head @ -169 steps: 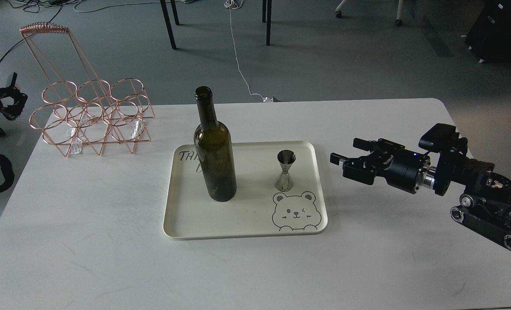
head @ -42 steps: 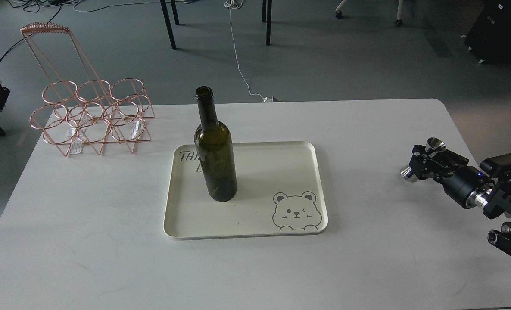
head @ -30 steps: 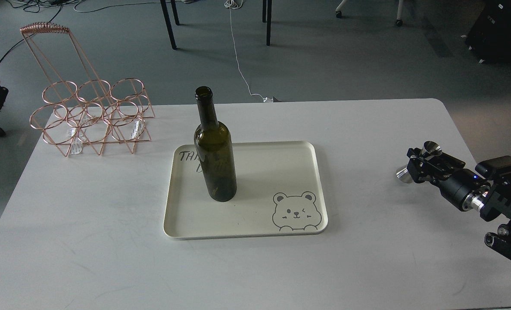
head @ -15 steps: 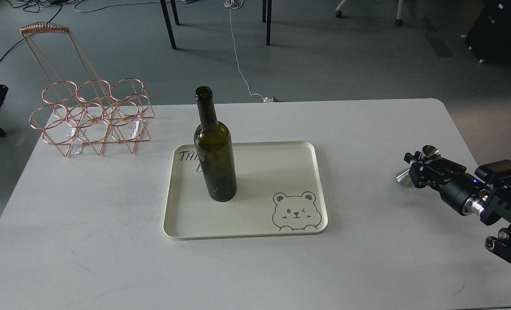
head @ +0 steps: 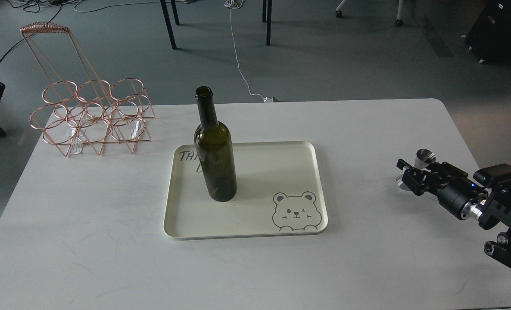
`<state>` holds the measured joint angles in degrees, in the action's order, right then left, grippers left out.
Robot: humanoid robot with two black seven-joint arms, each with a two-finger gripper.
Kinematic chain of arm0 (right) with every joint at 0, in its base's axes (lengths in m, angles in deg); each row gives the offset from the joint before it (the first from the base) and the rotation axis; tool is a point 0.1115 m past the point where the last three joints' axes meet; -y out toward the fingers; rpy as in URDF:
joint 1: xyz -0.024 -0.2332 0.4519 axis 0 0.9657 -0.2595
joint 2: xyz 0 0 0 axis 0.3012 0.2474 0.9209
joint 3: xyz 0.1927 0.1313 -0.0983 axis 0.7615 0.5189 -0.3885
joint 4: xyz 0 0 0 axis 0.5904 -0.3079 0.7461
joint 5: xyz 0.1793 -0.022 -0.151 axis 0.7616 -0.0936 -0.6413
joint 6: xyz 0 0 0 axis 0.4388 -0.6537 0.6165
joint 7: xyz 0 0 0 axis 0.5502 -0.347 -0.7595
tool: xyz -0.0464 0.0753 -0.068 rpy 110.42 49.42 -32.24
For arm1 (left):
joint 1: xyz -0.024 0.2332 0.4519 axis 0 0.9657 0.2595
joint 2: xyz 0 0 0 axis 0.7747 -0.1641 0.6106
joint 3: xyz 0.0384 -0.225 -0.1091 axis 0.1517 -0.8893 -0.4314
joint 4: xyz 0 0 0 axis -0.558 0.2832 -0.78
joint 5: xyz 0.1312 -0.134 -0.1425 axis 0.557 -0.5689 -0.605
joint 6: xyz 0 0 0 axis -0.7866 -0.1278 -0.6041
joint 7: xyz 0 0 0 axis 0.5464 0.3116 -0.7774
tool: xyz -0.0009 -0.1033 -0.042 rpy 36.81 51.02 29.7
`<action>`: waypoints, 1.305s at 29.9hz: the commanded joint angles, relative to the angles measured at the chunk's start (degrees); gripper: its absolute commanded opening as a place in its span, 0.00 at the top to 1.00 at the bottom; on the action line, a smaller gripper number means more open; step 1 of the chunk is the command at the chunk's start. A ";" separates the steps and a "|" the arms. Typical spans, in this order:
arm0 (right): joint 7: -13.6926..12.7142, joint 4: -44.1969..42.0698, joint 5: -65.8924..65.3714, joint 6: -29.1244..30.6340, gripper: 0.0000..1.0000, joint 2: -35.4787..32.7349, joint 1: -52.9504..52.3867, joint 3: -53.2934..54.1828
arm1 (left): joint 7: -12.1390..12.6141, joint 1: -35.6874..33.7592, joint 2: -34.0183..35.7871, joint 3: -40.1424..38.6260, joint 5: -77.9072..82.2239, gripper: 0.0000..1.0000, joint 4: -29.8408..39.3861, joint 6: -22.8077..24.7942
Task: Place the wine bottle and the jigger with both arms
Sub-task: 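Carry the jigger off the tray and set it on the table beside the tray, then withdraw the right gripper away from the jigger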
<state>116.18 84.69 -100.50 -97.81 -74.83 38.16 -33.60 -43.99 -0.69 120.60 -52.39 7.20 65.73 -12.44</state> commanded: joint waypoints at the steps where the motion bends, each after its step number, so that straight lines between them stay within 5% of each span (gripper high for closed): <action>1: -0.02 2.33 -0.04 0.00 0.12 -2.51 0.74 -0.03 | 0.00 0.01 -0.01 0.09 0.00 0.02 0.00 0.02; 16: -0.02 13.76 -0.04 0.00 0.06 -18.68 -0.58 0.67 | 0.26 0.01 0.87 0.26 0.08 0.02 0.00 0.37; 26: -0.02 13.94 11.09 0.00 0.06 -21.59 -20.34 1.03 | 0.79 -1.66 2.98 0.61 0.26 0.02 0.09 0.55; 30: -0.02 12.36 23.75 7.15 0.06 -18.09 -25.97 1.03 | 1.49 -2.10 5.17 0.79 0.26 0.02 1.40 1.07; 35: -0.02 2.89 37.37 16.64 0.06 -11.06 -28.70 4.26 | 6.32 -3.24 10.70 0.88 3.67 0.02 7.19 3.44; 39: -0.02 -5.90 48.10 25.34 0.06 -5.87 -28.62 8.31 | 6.24 -5.61 15.10 0.88 8.16 0.02 12.47 3.76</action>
<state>116.15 84.77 -59.55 -78.28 -83.95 9.55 -27.77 -37.90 -4.78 132.81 -51.46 12.28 74.84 -8.91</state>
